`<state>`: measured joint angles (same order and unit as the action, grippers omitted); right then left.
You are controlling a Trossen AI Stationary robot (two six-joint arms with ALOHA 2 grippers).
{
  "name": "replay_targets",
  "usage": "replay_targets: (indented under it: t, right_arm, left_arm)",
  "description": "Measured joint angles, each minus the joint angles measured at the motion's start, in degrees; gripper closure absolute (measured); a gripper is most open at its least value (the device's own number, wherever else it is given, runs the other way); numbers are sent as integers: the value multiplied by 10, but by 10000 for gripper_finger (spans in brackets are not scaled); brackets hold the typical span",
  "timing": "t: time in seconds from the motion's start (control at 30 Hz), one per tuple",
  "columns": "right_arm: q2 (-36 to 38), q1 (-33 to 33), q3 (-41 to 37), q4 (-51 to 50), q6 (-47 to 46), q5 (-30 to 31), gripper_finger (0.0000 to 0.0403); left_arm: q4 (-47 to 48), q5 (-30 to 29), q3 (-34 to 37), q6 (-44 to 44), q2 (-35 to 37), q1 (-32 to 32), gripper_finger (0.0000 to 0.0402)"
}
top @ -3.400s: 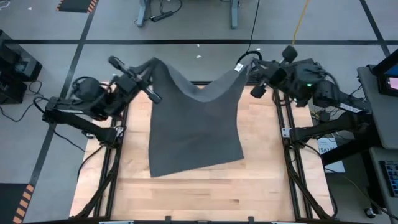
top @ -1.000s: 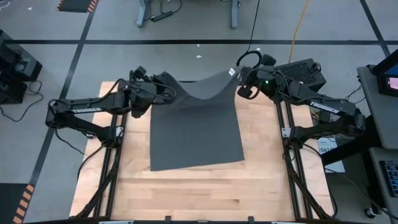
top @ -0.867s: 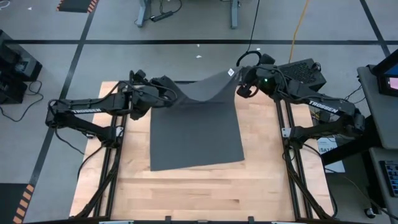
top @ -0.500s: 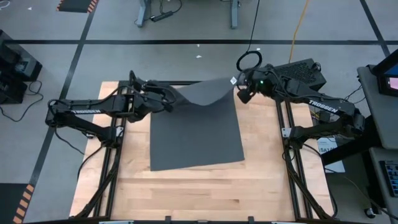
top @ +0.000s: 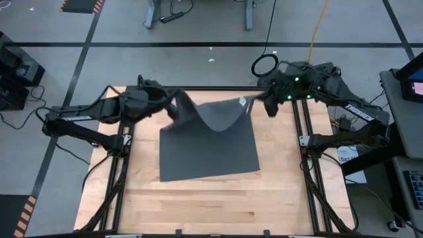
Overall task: Roll towel into tight, uniform cylinder
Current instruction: Roll the towel
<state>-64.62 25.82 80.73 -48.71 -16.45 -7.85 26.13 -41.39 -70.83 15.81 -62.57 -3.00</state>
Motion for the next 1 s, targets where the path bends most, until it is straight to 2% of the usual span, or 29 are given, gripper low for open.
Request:
replay_targets:
  t: [0.07, 0.2, 0.3, 0.37, 0.5, 0.67, 0.83, 1.0]
  right_arm:
    - [0, 10, 5, 35, 27, 69, 403]
    - [-16, 53, 5, 104, 104, 186, 403]
    - [-50, 110, -2, 151, 162, 213, 403]
    - [-86, 149, -5, 161, 175, 202, 403]
    - [-169, 209, -6, 159, 152, 139, 403]
    - [-252, 254, -6, 163, 124, 74, 403]
    - [-283, 271, -6, 177, 107, 18, 403]
    - [-288, 271, -6, 171, 114, 15, 403]
  left_arm:
    - [2, -22, 0, -13, 2, -31, 391]
    - [-2, -26, 0, -12, -6, -115, 391]
    - [-4, -27, 0, -12, -31, -181, 391]
    - [-2, -6, 0, -7, -52, -220, 391]
    - [1, 41, 0, 29, -95, -275, 391]
    - [-1, 52, 0, 52, -148, -309, 391]
    - [-21, 69, 1, 45, -193, -325, 391]
    - [-20, 87, 1, 45, -215, -326, 391]
